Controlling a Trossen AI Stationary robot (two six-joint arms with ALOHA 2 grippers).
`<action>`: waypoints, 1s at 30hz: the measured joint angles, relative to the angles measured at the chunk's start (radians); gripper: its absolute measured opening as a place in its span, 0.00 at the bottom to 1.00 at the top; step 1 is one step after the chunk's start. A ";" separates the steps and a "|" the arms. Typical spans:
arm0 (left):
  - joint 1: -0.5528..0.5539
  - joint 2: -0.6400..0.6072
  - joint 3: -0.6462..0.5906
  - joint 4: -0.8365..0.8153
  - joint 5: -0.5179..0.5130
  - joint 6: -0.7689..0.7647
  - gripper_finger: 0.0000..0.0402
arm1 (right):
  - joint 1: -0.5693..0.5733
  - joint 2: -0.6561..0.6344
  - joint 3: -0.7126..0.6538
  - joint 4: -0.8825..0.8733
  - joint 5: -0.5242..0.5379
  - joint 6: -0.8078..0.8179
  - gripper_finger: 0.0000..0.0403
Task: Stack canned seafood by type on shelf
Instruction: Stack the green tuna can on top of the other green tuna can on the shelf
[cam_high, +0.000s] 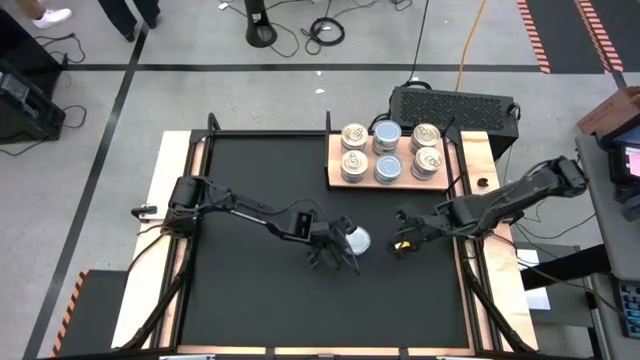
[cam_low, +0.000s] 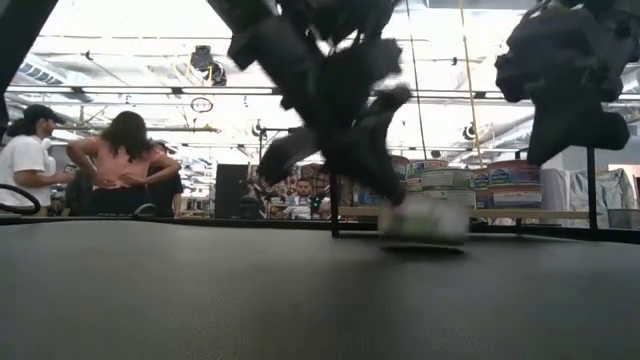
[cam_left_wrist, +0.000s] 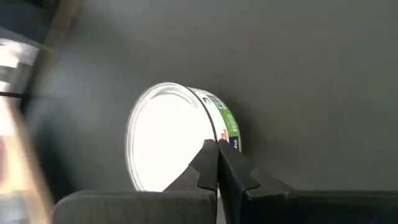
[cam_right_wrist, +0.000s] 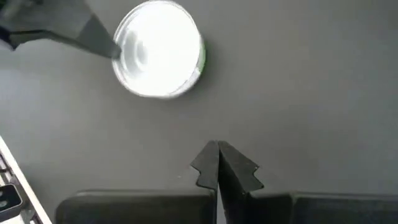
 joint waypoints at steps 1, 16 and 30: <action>0.000 -0.006 0.013 0.008 -0.011 0.000 0.00 | 0.000 -0.016 0.000 -0.002 0.005 0.000 0.00; 0.049 -0.012 0.185 0.013 -0.109 0.054 0.00 | 0.000 -0.159 0.000 -0.136 0.032 0.000 0.00; 0.155 0.031 0.278 0.099 -0.125 0.107 0.00 | 0.000 -0.208 0.000 -0.166 0.032 -0.012 0.00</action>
